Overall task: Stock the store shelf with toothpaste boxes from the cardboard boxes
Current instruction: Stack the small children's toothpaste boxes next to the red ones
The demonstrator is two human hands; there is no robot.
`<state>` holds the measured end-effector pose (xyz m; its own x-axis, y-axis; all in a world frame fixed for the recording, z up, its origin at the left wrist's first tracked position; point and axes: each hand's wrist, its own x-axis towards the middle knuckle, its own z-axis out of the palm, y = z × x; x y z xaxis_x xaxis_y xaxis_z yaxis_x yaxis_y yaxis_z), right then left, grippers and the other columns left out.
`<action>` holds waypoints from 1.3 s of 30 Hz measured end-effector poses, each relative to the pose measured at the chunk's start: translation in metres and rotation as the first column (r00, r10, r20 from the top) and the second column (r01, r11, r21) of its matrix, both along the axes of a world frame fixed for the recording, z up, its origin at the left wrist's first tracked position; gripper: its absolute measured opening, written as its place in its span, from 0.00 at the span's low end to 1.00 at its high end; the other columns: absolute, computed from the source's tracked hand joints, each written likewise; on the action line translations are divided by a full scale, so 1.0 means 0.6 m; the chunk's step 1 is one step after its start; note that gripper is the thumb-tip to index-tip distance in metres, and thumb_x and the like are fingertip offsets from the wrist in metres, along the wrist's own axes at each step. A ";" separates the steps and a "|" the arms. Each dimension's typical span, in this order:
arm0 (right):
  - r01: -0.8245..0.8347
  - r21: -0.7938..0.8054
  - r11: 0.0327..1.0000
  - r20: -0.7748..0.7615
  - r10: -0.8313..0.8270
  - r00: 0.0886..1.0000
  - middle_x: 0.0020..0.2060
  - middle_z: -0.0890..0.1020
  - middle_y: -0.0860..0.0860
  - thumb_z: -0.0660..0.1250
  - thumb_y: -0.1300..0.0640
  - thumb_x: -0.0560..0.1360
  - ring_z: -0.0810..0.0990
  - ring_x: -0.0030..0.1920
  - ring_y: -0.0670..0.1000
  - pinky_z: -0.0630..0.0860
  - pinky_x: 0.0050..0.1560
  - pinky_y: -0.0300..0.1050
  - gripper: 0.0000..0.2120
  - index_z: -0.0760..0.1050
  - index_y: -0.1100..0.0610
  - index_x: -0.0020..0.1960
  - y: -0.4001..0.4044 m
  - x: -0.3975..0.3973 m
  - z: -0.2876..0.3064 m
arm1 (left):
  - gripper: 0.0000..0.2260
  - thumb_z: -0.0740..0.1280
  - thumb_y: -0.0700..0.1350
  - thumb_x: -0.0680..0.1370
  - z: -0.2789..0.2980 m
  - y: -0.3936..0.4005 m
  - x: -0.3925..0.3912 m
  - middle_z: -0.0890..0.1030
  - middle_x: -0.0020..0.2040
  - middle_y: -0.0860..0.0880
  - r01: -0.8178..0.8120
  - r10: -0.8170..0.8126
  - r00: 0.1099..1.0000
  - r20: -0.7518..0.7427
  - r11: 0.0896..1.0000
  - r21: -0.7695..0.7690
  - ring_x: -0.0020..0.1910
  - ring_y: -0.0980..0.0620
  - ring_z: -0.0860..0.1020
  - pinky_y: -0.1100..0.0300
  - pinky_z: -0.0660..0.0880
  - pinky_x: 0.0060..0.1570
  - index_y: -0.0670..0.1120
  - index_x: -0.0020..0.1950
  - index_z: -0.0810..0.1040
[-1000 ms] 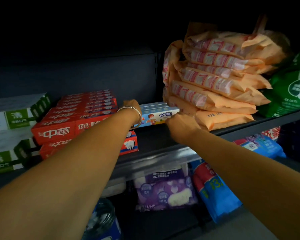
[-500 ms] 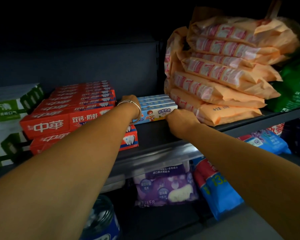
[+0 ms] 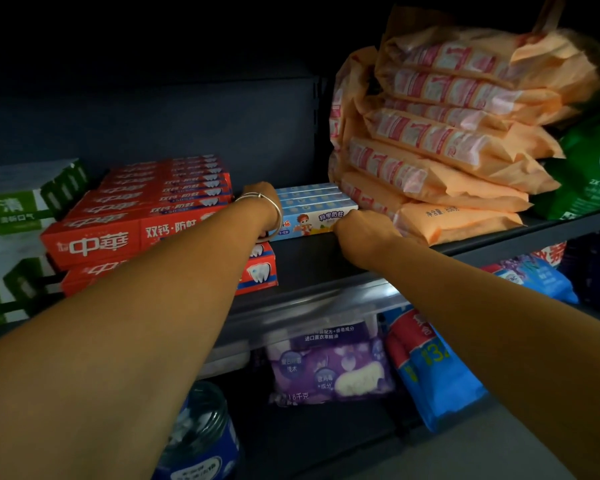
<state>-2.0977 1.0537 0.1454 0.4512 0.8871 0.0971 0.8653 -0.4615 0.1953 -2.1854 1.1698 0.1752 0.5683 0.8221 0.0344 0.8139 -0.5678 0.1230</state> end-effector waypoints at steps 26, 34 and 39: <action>-0.150 0.006 0.989 -0.237 0.147 0.960 0.66 0.69 0.60 0.71 0.45 0.71 0.66 0.66 0.61 0.68 0.64 0.54 0.35 0.63 0.61 0.70 -0.276 -0.192 -0.123 | 0.30 0.72 0.56 0.69 -0.153 -0.335 -0.254 0.67 0.65 0.45 0.261 -0.261 0.965 0.027 0.965 0.012 0.65 0.43 0.66 0.48 0.63 0.62 0.47 0.66 0.66; -0.237 -0.146 0.961 -0.302 0.185 0.935 0.65 0.66 0.57 0.69 0.42 0.71 0.64 0.66 0.58 0.64 0.64 0.52 0.36 0.61 0.59 0.70 -0.313 -0.252 -0.297 | 0.31 0.72 0.55 0.69 -0.334 -0.364 -0.309 0.65 0.66 0.46 0.227 -0.246 0.961 -0.125 0.963 -0.144 0.65 0.42 0.65 0.47 0.64 0.62 0.49 0.68 0.64; -0.295 -0.210 0.932 -0.369 0.204 0.907 0.63 0.68 0.55 0.70 0.45 0.70 0.65 0.64 0.56 0.66 0.63 0.50 0.32 0.64 0.59 0.67 -0.301 -0.263 -0.399 | 0.29 0.73 0.52 0.70 -0.435 -0.353 -0.315 0.65 0.66 0.47 0.228 -0.269 0.948 -0.169 0.946 -0.230 0.65 0.44 0.65 0.46 0.64 0.62 0.51 0.68 0.65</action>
<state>-2.2557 0.8730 -0.0940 0.1769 0.9479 -0.2651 0.9796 -0.1957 -0.0460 -2.3743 0.9580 -0.0857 0.7335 0.6312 -0.2520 0.6698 -0.7343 0.1103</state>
